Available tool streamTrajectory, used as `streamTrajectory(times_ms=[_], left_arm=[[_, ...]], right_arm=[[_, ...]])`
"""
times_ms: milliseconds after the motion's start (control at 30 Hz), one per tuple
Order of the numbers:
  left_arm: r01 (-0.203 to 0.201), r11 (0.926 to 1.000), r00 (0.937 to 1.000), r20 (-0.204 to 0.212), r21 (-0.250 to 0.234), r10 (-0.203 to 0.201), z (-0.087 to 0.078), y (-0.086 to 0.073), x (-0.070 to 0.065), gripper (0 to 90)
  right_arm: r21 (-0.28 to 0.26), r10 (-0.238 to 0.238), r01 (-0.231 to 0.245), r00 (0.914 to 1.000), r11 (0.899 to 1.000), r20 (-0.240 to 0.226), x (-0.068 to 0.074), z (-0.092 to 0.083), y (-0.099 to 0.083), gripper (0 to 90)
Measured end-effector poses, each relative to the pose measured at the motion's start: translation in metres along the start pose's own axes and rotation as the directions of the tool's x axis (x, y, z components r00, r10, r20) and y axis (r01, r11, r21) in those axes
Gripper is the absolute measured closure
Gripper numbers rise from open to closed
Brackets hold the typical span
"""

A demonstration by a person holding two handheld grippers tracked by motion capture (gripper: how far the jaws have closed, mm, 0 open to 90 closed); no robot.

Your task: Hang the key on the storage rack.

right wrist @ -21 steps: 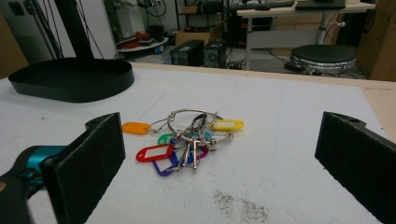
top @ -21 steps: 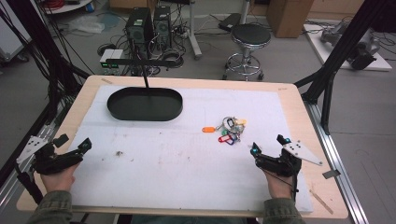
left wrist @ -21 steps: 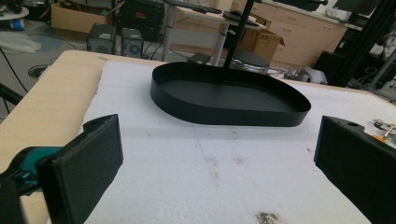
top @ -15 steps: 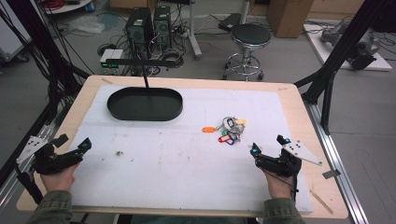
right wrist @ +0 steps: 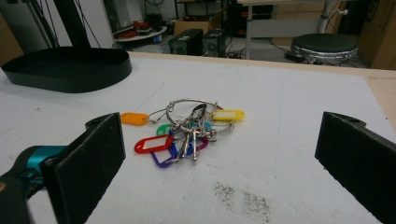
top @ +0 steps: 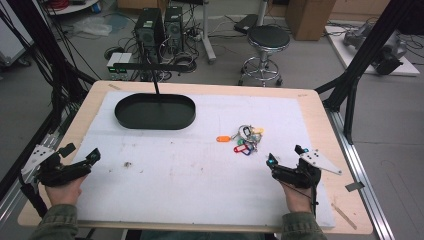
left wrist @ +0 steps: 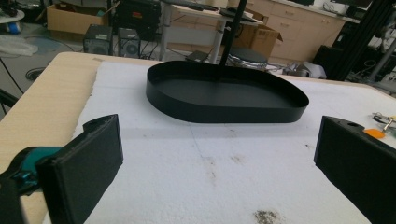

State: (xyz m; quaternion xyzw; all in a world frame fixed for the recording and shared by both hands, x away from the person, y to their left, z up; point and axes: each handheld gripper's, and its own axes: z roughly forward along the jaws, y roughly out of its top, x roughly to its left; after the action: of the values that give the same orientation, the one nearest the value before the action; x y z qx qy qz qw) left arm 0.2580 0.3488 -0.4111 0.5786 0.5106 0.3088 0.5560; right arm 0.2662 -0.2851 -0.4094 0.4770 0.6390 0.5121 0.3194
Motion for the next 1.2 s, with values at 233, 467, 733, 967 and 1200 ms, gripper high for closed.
streamTrajectory(times_ms=[233,467,733,967,1200], left_arm=[[-0.003,1.0000,0.9995,0.032,0.001,0.003,0.002,0.000,-0.003,1.7],[-0.010,0.9999,0.9995,0.032,0.007,0.010,0.003,-0.001,-0.005,1.7],[-0.011,0.9999,0.9997,0.021,0.010,0.010,0.004,-0.001,-0.003,1.7],[-0.039,0.9990,0.9983,0.043,0.020,0.038,0.007,-0.002,-0.005,1.7],[-0.052,0.9983,0.9972,0.055,0.025,0.051,0.007,-0.002,-0.005,1.7]], right_arm=[[0.047,-0.030,0.029,0.9995,0.998,0.006,0.004,0.007,0.003,0.5],[0.078,-0.047,0.048,0.9988,0.996,-0.018,0.009,0.015,0.010,0.5],[0.141,-0.090,0.097,0.9944,0.985,-0.055,0.012,0.029,0.016,0.5],[0.149,-0.115,0.127,0.9892,0.981,-0.092,0.022,0.045,0.034,0.5],[0.147,-0.125,0.143,0.9845,0.979,-0.123,0.032,0.055,0.054,0.5]])
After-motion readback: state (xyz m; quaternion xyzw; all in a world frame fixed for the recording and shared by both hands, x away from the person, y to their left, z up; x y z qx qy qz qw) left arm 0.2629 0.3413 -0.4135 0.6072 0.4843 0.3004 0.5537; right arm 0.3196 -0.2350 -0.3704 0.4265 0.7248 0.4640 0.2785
